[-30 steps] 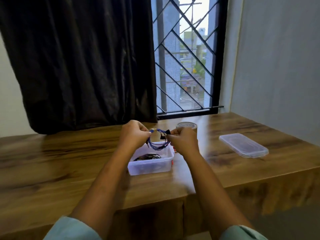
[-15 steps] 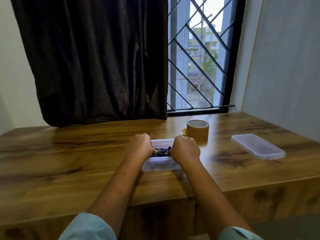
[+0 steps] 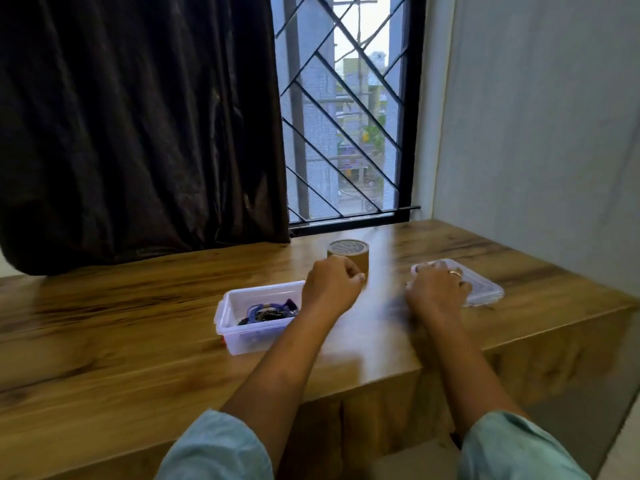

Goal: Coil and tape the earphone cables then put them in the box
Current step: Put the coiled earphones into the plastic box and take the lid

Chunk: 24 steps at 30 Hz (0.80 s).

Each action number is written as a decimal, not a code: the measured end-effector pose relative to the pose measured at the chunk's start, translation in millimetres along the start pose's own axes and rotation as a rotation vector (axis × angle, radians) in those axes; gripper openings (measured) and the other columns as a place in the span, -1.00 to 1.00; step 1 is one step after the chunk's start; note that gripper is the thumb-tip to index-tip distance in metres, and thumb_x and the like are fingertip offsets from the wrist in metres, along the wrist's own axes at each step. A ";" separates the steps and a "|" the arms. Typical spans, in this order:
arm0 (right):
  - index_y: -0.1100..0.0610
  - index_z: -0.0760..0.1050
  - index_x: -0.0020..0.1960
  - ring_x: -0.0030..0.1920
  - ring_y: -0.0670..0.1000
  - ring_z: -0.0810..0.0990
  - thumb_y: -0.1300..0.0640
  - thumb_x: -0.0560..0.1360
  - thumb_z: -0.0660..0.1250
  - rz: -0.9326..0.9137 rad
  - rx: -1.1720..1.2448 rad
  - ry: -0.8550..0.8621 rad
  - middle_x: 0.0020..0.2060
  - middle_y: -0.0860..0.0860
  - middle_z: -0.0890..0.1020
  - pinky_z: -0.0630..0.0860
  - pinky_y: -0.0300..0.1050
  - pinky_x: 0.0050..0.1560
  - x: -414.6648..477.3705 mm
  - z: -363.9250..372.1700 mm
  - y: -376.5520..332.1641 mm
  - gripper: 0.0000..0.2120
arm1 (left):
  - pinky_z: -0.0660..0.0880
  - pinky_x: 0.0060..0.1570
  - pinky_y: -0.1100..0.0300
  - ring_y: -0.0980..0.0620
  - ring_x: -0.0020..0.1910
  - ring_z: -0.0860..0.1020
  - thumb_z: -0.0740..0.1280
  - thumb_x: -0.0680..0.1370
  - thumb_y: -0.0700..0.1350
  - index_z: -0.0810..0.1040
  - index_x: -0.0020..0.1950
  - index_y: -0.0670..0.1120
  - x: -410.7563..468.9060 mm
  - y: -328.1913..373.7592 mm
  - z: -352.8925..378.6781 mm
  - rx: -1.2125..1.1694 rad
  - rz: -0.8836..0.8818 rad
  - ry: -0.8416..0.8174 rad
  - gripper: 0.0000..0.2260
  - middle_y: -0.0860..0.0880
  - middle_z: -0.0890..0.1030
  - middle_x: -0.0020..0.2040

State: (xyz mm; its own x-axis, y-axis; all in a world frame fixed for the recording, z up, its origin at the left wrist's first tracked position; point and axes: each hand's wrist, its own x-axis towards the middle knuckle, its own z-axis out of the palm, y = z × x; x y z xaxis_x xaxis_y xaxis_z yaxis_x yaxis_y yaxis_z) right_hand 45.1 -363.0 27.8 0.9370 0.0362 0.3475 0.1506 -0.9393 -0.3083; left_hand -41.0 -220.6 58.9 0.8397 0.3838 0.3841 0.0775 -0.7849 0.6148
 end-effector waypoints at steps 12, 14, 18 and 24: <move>-0.08 0.17 0.49 0.38 0.24 0.30 -0.51 0.29 0.22 0.106 0.114 -0.254 0.40 0.16 0.35 0.22 0.17 0.37 41.8 3.2 111.8 -0.10 | 0.41 -0.48 0.29 0.09 -0.38 0.54 0.38 0.49 -0.17 0.59 -0.22 -0.07 21.4 45.3 69.1 -0.341 -0.172 -0.247 -0.91 -0.02 0.59 -0.28; -0.04 0.19 0.49 0.37 0.24 0.31 -0.50 0.27 0.26 0.109 0.134 -0.217 0.38 0.18 0.34 0.27 0.13 0.34 39.7 3.9 113.2 -0.07 | 0.43 -0.44 0.27 0.05 -0.31 0.53 0.37 0.50 -0.18 0.60 -0.12 -0.08 19.4 41.6 73.3 -0.371 -0.200 -0.252 -0.98 -0.04 0.59 -0.20; 0.04 0.25 0.45 0.34 0.25 0.32 -0.46 0.26 0.31 0.122 0.259 -0.158 0.34 0.21 0.36 0.28 0.09 0.32 30.7 0.7 101.3 -0.08 | 0.48 -0.33 0.19 -0.02 -0.14 0.49 0.33 0.54 -0.13 0.48 0.23 -0.16 18.5 30.4 73.1 -0.454 -0.232 -0.213 -0.72 -0.12 0.55 0.04; -0.09 0.39 0.33 0.32 0.15 0.36 -0.37 0.18 0.45 -0.049 0.749 -0.189 0.31 0.07 0.39 0.37 0.10 0.32 7.7 -10.4 55.7 -0.20 | 0.47 -0.28 0.13 0.02 -0.26 0.47 0.17 0.62 0.05 0.44 0.04 -0.13 21.2 31.0 26.2 -0.849 -0.475 -0.134 -0.75 -0.09 0.49 -0.12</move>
State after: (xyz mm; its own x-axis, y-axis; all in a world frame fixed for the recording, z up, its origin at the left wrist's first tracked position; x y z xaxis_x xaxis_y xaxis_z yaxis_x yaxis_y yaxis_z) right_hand 57.4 -418.7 22.4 0.9516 0.1921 0.2400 0.3031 -0.4558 -0.8369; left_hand -6.7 -249.5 68.0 0.8791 0.4698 -0.0803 0.0549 0.0677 0.9962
